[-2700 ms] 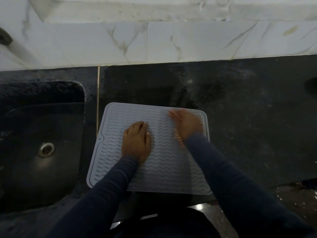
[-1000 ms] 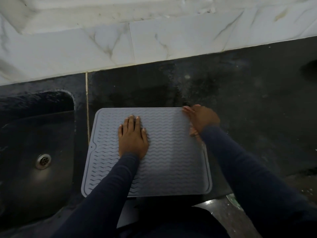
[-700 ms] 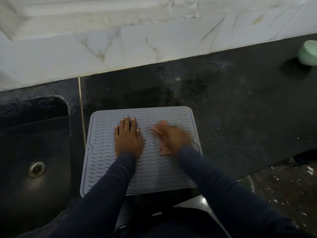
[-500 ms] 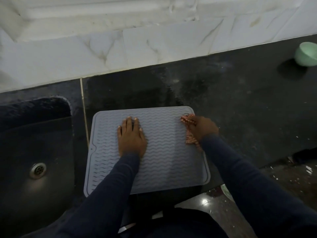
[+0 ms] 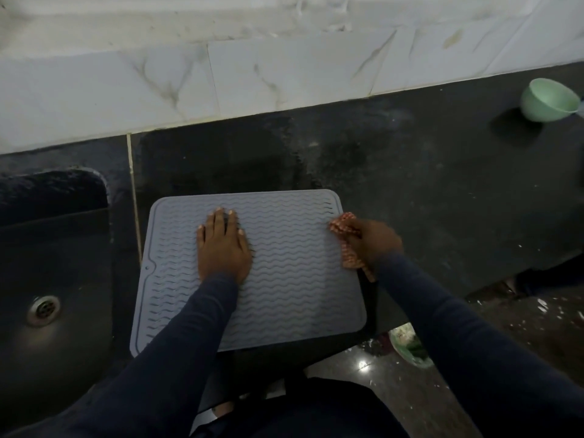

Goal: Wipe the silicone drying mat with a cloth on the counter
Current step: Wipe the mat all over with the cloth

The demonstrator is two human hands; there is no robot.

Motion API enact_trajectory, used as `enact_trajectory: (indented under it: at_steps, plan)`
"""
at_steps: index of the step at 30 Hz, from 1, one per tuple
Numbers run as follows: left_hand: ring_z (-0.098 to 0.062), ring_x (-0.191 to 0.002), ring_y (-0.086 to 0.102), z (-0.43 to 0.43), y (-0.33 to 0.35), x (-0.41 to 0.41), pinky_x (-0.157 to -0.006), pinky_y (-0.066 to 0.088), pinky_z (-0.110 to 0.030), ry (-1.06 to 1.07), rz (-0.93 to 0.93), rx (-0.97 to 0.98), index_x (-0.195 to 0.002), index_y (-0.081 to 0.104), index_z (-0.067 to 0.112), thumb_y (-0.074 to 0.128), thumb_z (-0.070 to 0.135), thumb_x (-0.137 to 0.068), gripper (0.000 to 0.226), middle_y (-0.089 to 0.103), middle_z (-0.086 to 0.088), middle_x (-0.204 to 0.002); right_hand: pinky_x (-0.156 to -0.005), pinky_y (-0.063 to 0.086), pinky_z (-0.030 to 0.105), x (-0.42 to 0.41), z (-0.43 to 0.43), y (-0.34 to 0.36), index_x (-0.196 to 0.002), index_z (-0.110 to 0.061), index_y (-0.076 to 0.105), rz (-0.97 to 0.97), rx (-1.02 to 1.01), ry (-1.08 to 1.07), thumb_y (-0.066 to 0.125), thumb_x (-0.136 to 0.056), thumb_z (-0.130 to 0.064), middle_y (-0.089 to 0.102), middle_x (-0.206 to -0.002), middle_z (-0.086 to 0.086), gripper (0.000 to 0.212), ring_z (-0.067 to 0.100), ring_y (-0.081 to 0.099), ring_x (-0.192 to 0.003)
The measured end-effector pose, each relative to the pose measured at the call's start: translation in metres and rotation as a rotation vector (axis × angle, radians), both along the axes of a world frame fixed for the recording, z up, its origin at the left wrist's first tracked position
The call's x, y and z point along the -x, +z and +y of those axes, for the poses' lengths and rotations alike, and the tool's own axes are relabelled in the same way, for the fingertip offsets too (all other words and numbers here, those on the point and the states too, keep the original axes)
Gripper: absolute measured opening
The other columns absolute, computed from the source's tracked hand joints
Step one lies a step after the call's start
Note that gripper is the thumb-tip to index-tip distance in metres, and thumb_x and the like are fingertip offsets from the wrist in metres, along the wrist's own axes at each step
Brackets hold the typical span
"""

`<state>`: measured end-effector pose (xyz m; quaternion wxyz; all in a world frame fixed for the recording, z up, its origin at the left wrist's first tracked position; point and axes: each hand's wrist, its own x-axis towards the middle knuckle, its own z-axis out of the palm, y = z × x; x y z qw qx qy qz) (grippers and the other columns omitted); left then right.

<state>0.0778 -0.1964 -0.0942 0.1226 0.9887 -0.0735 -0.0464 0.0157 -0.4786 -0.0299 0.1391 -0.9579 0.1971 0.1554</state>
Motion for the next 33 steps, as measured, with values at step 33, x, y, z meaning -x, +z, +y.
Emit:
enact_trajectory:
  at_steps: [33]
  plan:
    - [-0.024, -0.146, 0.010, -0.153, 0.005, -0.027, -0.118, 0.007, -0.045, -0.402, -0.027, -0.103, -0.152, 0.016, 0.024, 0.021, 0.039, -0.099, 0.055, 0.016, 0.002, -0.159, -0.107, 0.039, 0.039, -0.127, -0.056, 0.021, -0.144, -0.035, 0.040, 0.269, 0.138, 0.747, 0.055, -0.089, -0.011, 0.041, -0.147, 0.009, 0.062, 0.030, 0.043, -0.132]
